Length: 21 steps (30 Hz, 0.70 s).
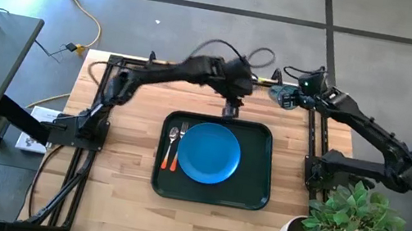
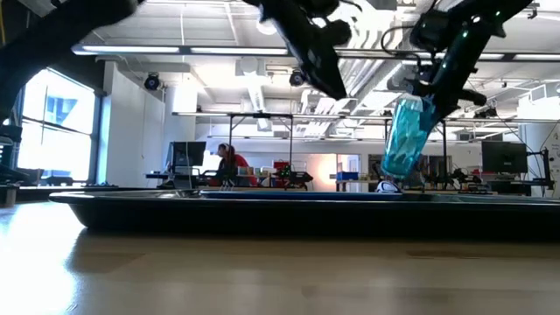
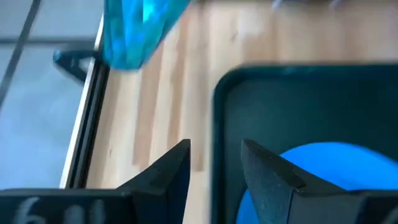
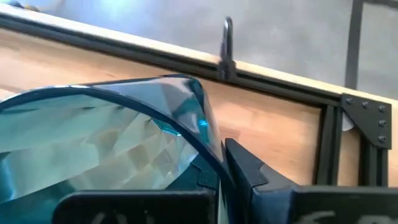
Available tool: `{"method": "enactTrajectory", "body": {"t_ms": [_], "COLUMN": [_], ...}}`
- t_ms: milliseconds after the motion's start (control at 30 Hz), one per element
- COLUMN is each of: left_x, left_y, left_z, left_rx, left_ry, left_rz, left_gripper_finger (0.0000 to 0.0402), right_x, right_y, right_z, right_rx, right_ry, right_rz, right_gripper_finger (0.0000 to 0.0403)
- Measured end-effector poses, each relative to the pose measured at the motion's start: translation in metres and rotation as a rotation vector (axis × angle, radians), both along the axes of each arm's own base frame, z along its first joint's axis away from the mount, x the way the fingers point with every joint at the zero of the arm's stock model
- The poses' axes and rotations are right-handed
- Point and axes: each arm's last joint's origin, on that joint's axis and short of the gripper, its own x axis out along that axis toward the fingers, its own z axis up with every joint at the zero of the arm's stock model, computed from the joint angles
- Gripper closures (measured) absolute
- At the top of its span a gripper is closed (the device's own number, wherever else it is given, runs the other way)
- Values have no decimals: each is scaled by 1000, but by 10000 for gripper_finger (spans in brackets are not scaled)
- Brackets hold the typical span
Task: Pick and place plate/cup/fork/spoon on tray
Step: Put the blue cup to the top right of the blue plate on the black tray
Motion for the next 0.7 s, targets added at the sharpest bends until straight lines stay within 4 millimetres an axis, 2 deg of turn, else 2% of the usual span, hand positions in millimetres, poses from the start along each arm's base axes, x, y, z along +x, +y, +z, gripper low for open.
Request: {"method": "enactTrajectory", "body": {"t_ms": [100, 200, 467, 567, 700], "left_x": [-23, -54, -142, -165, -186], "left_y": [-5, -14, -55, -67, -76], "left_z": [19, 21, -21, -34, -49], "left_rx": [-35, -30, 23, 44, 61], "left_ry": [-120, -257, -562, -654, -702], "left_rz": [-38, -25, -48, -69, -88], "left_gripper_finger": [283, 298, 322, 323, 318], "right_x": [3, 7, 35, 47, 59], "right_y": [11, 22, 45, 53, 64], "right_z": [5, 9, 0, -3, 10], "right_rx": [-14, -19, 53, 98, 164], "right_ry": [-26, -52, -72, -55, 2], "right_rz": [17, 53, 175, 235, 293], "right_gripper_finger": [402, 402, 402, 402, 403]}}
